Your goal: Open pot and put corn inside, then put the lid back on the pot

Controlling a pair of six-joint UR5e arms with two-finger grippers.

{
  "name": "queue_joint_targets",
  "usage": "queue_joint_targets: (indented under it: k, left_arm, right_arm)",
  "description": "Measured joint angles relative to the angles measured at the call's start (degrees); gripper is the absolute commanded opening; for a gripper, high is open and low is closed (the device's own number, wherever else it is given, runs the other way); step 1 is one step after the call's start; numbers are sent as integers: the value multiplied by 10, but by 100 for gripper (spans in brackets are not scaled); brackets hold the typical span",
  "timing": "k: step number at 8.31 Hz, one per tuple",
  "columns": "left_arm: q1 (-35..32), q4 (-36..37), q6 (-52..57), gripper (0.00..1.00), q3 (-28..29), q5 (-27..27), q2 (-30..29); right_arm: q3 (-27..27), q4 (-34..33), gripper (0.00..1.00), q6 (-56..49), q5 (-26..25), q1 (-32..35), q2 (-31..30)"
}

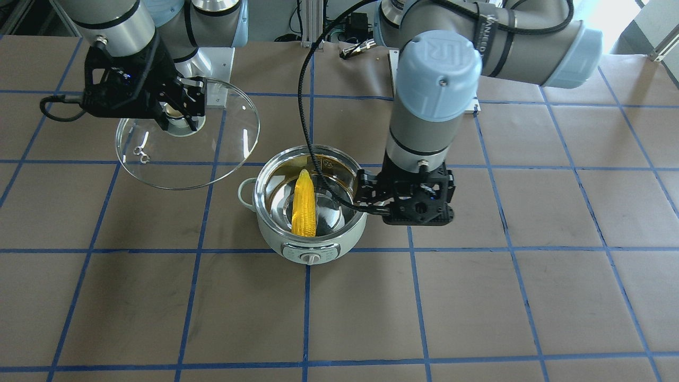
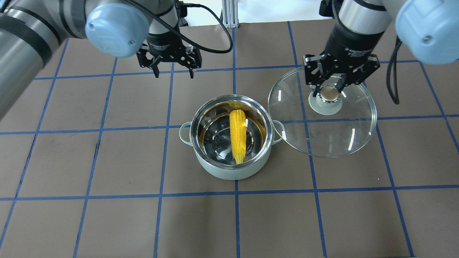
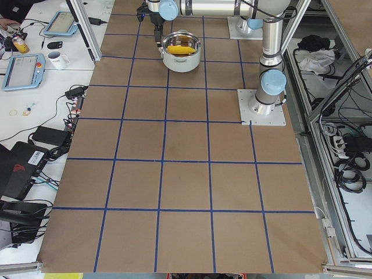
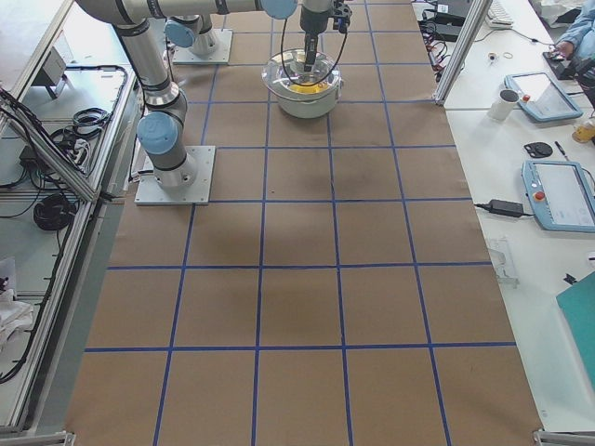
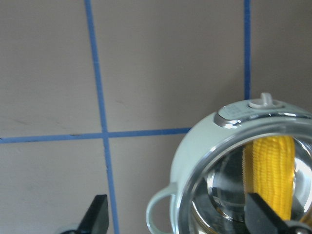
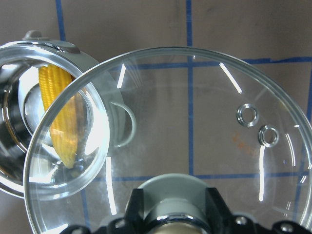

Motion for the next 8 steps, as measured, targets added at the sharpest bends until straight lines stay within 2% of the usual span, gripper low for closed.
queue_joint_targets:
  k: [2,4,8]
  left_arm:
    - [67,-15,41,100,30,3,1]
    - [113,-17,53,100,36,3,11]
    - [127,-26,48,100,26,1,72]
  right_arm:
    - [-11,-82,34,98,2,87,58]
    - [-36,-126,34,189,4,166,121]
    - [-42,-145,35,229,16,197,169]
